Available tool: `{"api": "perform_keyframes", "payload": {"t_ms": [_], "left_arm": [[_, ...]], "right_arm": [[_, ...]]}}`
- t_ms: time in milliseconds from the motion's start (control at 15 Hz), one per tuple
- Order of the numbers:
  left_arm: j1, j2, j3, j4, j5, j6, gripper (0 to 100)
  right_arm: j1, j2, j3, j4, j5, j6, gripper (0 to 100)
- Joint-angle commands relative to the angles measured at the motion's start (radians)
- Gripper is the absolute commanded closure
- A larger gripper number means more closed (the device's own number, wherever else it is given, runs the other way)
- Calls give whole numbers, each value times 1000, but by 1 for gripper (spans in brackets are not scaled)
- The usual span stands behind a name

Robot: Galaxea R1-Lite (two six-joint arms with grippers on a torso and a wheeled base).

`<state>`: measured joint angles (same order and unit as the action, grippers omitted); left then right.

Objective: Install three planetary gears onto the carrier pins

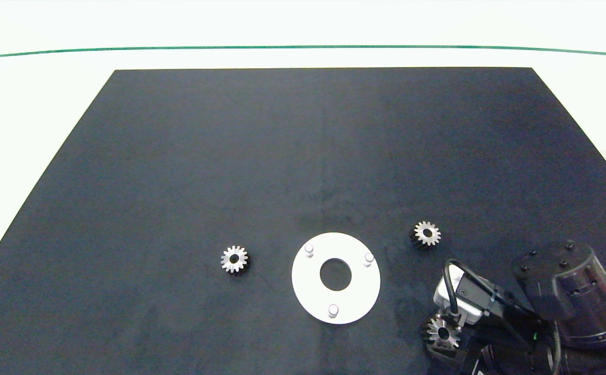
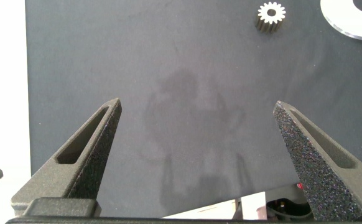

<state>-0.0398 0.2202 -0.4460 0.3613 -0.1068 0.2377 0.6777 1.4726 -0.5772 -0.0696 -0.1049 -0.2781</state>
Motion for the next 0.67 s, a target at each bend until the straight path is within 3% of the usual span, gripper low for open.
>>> {"api": "perform_keyframes", "payload": {"t_ms": [67, 467, 667], "left_arm": [[0, 2, -2, 2, -1, 2, 0], [-2, 1, 6, 2, -1, 2, 0], [0, 1, 9, 2, -1, 2, 0]], "right_arm": [[0, -1, 5, 1, -2, -1, 73], [2, -11, -3, 2, -21, -4, 84], [0, -24, -49, 56, -22, -7, 84]]}}
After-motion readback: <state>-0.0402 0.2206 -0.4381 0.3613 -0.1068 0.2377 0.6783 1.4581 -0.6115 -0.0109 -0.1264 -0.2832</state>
